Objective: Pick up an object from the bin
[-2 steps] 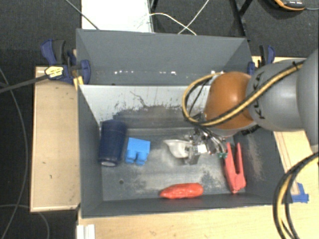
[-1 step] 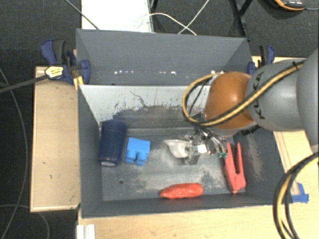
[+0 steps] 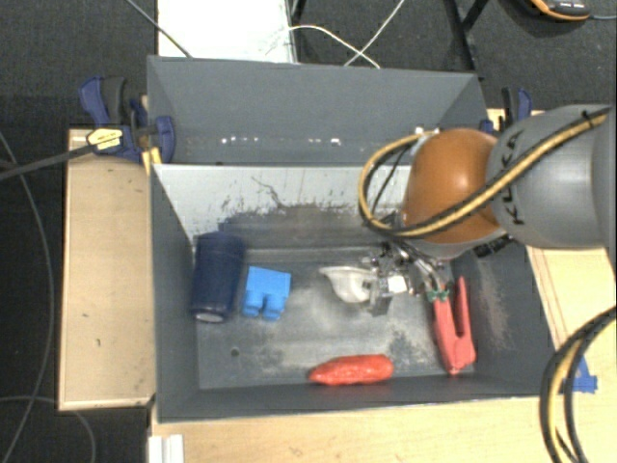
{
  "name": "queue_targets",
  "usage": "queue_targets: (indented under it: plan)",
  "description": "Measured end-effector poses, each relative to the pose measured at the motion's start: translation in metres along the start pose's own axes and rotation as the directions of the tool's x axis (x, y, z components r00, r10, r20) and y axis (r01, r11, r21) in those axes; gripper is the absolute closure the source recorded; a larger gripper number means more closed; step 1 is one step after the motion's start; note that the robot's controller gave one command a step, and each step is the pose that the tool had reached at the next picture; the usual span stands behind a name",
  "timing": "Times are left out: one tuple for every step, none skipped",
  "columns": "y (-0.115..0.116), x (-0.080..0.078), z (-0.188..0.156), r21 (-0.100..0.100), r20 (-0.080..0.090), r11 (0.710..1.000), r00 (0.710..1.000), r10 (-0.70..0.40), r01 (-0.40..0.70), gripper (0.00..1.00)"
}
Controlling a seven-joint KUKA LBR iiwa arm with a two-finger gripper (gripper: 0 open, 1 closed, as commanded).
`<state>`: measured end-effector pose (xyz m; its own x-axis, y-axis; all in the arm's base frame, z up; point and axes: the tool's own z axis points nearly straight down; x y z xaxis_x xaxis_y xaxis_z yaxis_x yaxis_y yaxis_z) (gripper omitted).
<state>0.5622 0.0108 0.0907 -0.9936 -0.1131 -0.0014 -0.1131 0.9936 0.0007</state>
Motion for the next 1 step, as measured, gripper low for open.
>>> queue_targets:
  plan:
    - [-0.0002, -0.0019, -0.0285, 0.001, 0.006, 1.0, 1.0, 0.0, 0.0, 1.0]
